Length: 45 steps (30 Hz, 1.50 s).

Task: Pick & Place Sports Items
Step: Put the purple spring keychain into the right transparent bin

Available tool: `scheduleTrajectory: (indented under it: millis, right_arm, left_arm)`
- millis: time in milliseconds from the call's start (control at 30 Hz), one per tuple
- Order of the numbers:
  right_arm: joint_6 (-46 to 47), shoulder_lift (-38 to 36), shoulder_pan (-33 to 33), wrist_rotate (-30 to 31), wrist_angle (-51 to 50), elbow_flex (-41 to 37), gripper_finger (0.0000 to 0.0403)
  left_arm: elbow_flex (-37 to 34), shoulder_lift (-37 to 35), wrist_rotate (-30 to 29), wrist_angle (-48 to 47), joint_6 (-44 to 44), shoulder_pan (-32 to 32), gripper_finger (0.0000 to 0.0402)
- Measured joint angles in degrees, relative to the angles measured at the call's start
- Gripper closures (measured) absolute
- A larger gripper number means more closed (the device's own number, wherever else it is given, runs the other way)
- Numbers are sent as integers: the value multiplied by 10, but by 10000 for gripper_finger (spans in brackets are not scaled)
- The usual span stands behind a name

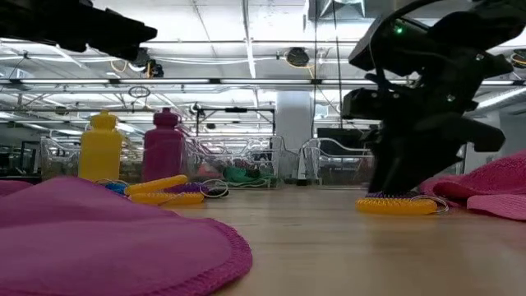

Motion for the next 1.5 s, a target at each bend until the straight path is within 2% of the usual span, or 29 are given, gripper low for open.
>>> scheduleTrajectory:
  millis: [200, 267, 467, 667, 800, 933, 1133, 1233, 1300, 1500]
  right_arm:
    - [0, 0, 0, 2, -1, 0, 379]
    - [-1, 0, 0, 4, 1, 0, 402]
    - [-21, -2, 0, 9, 9, -1, 372]
    - [-69, -38, -1, 54, 44, -1, 402]
    - [-94, -84, -1, 71, 74, -1, 395]
    - [-123, -139, 3, 149, 100, -1, 402]
    - [-177, -226, -10, 345, 139, -1, 402]
    - [-176, -261, -36, 417, 150, -1, 402]
    - [-157, -278, -64, 439, 151, -1, 402]
    - [-87, -289, -181, 438, 125, -1, 402]
  left_arm:
    - [0, 0, 0, 0, 0, 0, 309]
    - [0, 0, 0, 0, 0, 0, 309]
    - [0, 0, 0, 0, 0, 0, 309]
    - [0, 0, 0, 0, 2, 0, 309]
    - [0, 0, 0, 0, 2, 0, 309]
    - [0, 0, 0, 0, 2, 0, 309]
    - [0, 0, 0, 0, 0, 0, 309]
    - [0, 0, 0, 0, 0, 0, 309]
    - [0, 0, 0, 0, 2, 0, 309]
    - [0, 0, 0, 0, 2, 0, 309]
